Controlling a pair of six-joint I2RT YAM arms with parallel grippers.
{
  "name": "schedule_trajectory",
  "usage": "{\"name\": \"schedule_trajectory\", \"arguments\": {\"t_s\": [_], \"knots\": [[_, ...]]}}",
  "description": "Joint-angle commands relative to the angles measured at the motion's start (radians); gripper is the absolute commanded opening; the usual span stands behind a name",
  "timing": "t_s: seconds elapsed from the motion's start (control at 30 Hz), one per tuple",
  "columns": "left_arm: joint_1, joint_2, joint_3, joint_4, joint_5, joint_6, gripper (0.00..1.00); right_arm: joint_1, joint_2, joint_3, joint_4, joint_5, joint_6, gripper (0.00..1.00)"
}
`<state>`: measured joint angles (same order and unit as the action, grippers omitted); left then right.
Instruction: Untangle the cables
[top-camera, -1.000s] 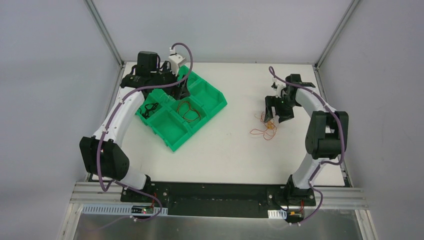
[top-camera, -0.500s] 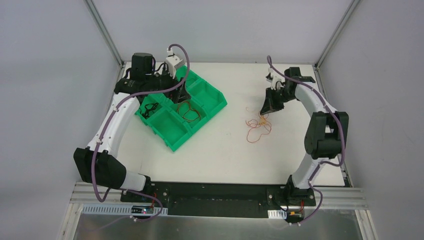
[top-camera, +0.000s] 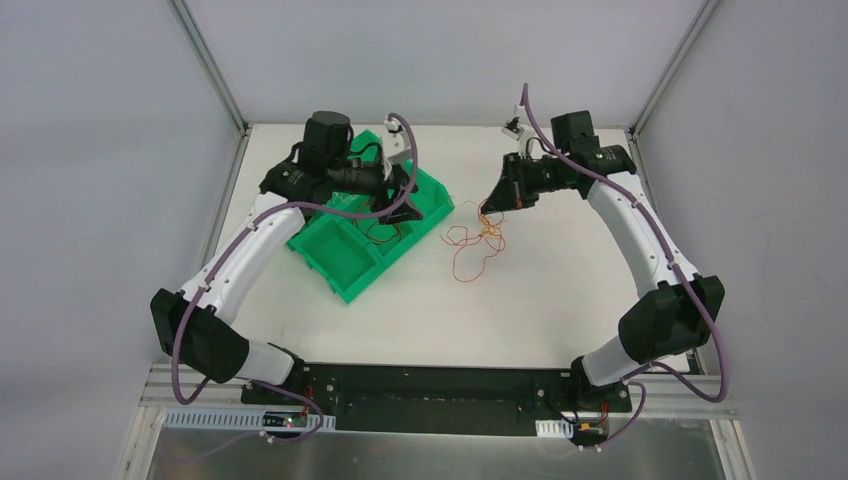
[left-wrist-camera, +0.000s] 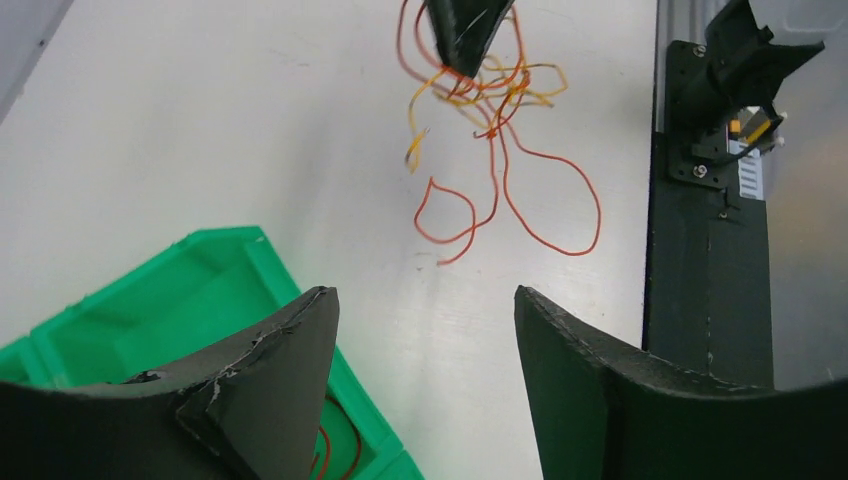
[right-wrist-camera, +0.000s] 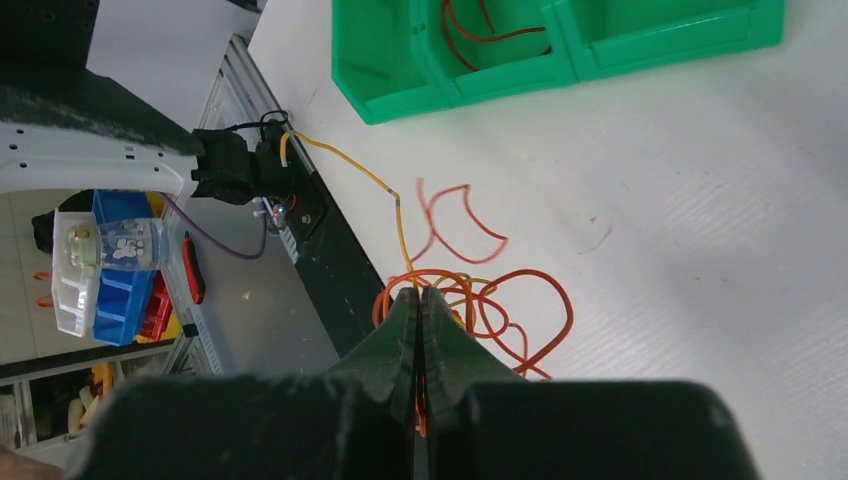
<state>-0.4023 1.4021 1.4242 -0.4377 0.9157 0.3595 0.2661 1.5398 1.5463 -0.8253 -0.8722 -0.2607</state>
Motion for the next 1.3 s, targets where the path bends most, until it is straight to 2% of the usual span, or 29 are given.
{"name": "schedule_trajectory", "arguments": {"t_s": [0.0,0.13,0.27,0.6,0.7,0.73,0.8,0.83,1.07,1.27], "knots": [[-0.078,-0.03,-0.028,0.071,-0.01,0.129,0.66,0.056,-0.029,0.043,-0.027,-0.01,0.003,0.0],[-0.136,-0.017,-0.048,0.094,-0.091,0.165,0.71,0.108,-0.049,0.042,-0.038,0.008,-0.025,0.0],[-0.176,0.014,-0.045,0.103,-0.098,0.175,0.71,0.15,-0.056,0.045,-0.039,0.027,-0.03,0.0],[-0.24,0.076,-0.031,0.112,-0.168,0.2,0.49,0.19,-0.055,0.059,-0.043,0.029,-0.02,0.0],[-0.242,0.074,-0.029,0.112,-0.136,0.2,0.39,0.192,-0.059,0.05,-0.044,0.029,-0.02,0.0],[-0.242,0.072,-0.028,0.112,-0.118,0.198,0.32,0.191,-0.059,0.047,-0.044,0.029,-0.02,0.0],[-0.242,0.066,-0.027,0.113,-0.092,0.188,0.06,0.192,-0.058,0.045,-0.046,0.032,-0.02,0.01],[-0.242,0.059,-0.026,0.113,-0.098,0.18,0.0,0.191,-0.057,0.043,-0.05,0.036,-0.022,0.02],[-0.173,-0.017,-0.049,0.113,-0.156,0.073,0.0,0.14,-0.071,-0.011,-0.1,0.044,-0.044,0.13],[-0.147,-0.078,-0.038,0.113,-0.166,0.03,0.0,0.105,-0.058,-0.067,-0.142,0.072,-0.114,0.11]]}}
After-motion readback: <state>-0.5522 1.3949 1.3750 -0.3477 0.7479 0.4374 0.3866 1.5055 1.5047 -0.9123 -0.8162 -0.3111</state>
